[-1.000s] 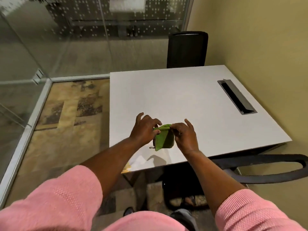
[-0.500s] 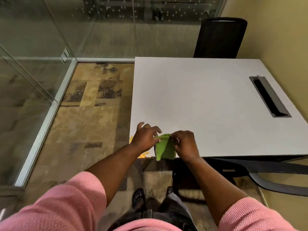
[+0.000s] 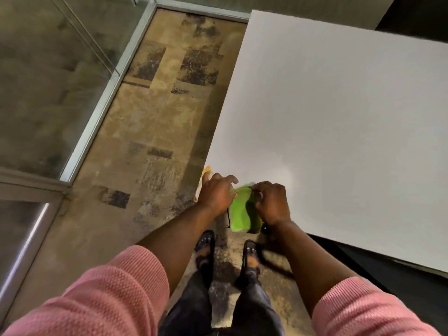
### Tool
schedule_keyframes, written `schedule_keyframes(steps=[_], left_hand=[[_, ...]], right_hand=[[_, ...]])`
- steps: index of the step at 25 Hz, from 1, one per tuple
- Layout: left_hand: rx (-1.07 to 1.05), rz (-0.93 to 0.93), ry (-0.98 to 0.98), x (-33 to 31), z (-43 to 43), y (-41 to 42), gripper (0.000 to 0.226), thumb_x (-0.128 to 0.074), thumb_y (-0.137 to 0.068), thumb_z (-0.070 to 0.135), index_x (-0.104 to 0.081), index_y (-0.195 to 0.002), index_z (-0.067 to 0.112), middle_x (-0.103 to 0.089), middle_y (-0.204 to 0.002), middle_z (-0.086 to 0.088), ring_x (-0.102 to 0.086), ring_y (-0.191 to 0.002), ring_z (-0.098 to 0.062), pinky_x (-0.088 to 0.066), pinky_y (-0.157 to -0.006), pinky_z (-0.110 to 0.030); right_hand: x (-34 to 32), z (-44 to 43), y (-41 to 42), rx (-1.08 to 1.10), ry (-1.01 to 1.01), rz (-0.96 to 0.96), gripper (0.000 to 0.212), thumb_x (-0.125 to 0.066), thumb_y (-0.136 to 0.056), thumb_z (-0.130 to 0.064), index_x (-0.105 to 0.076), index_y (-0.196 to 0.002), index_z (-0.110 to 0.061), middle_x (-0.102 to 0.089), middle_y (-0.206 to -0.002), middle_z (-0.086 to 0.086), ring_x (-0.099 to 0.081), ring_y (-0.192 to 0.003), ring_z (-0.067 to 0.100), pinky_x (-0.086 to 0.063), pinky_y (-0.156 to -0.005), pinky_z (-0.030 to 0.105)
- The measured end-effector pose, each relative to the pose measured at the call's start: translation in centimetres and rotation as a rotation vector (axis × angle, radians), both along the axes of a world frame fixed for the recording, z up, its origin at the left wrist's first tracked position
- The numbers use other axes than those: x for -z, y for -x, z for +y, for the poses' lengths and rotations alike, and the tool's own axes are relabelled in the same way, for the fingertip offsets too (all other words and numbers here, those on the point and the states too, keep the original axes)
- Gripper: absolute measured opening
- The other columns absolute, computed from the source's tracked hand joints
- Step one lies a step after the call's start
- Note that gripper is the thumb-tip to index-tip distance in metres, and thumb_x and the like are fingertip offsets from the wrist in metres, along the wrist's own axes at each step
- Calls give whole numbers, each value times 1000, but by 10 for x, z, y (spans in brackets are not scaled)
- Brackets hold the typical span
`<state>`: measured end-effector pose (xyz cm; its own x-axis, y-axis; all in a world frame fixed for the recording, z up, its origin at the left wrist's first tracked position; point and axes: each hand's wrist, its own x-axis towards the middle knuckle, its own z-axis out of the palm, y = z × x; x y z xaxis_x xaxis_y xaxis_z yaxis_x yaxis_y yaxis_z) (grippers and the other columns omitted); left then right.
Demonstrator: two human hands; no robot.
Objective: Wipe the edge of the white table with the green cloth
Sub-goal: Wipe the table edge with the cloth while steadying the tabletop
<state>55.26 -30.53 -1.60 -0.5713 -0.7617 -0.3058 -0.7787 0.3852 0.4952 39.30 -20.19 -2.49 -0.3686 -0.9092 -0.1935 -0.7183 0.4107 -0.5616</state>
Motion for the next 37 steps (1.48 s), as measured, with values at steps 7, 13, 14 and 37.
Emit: schedule_keyframes(steps=[7,13,14,37], left_hand=[[-52,25,204,27,57,14,52,-62,-91,32,-56,-141,16,-39,-164,-8,-28,-156,-27,-14,-129,-53],[-111,-100,99,57,110,40,82,-39,-97,52,-17,-163,8,4,-173,-10,13,-160,-24,8,-129,-48],[-136,-129,81,60,112,44,85,-36,-97,55,-12,-163,8,6,-172,-10,14,-160,-24,9,-129,-49],[-179,-121,198,93,82,33,76,-37,-101,38,-9,-163,2,-3,-173,-14,5,-161,-27,-9,-130,-51]], right_hand=[[16,-15,17,-97,-23,20,32,-59,-84,-12,-77,-109,-17,-77,-113,7,-69,-104,37,-49,-98,46],[29,-13,46,-285,50,84,57,-36,-95,-31,-57,-145,-11,-55,-151,13,-49,-141,35,-40,-112,56],[34,-12,51,-321,33,95,58,-35,-96,-27,-50,-151,-11,-47,-158,13,-42,-147,35,-35,-116,57],[103,-23,53,-404,-21,399,65,-23,-106,-36,-17,-163,-6,-13,-172,15,-7,-160,29,-5,-127,58]])
